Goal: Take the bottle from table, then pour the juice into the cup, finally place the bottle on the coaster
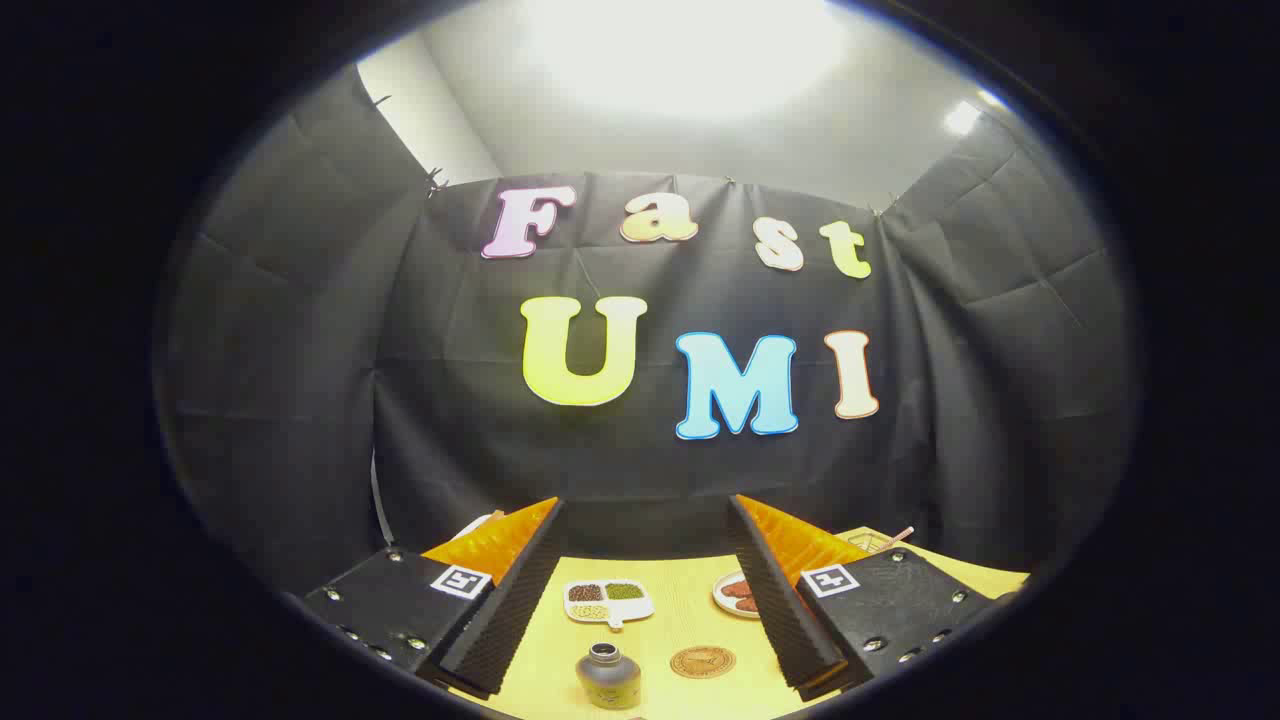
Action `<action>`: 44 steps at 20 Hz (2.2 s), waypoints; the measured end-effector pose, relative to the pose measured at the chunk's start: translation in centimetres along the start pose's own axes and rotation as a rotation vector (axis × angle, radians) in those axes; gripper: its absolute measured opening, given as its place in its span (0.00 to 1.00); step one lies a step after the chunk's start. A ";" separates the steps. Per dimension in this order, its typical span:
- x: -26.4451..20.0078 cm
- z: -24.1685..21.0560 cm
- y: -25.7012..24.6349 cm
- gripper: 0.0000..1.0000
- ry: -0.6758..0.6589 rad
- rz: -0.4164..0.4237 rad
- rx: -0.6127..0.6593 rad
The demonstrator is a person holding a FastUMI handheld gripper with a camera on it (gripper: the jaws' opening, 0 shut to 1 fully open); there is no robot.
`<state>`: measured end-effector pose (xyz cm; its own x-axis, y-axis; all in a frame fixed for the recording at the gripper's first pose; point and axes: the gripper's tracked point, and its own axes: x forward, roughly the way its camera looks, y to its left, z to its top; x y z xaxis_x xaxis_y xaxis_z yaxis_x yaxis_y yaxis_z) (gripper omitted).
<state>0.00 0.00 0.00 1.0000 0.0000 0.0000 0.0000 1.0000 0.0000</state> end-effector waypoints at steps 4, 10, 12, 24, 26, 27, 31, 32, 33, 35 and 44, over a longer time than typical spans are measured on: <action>0.0 -0.4 0.1 0.97 0.008 0.003 -0.004; -0.2 0.3 -0.1 0.97 -0.005 0.002 0.005; -0.2 0.0 -0.5 0.97 0.003 -0.003 0.009; 0.2 -2.8 -1.0 0.97 0.021 -0.016 0.019; 0.3 -4.2 -0.8 0.97 0.029 -0.010 0.024; 0.4 -4.9 -0.6 0.97 0.033 -0.008 0.027; 0.5 -7.7 -0.1 0.98 0.041 0.002 0.006; 0.6 -8.7 0.0 0.98 0.047 -0.001 -0.005; 0.7 -9.8 0.1 0.98 0.053 -0.001 -0.014; 0.9 -11.9 0.7 0.98 0.062 0.009 -0.013; 2.3 -20.1 2.6 0.98 0.126 0.076 -0.027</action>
<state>2.30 2.60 -20.10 0.9891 0.0744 -0.1267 -0.0778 0.9967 -0.0225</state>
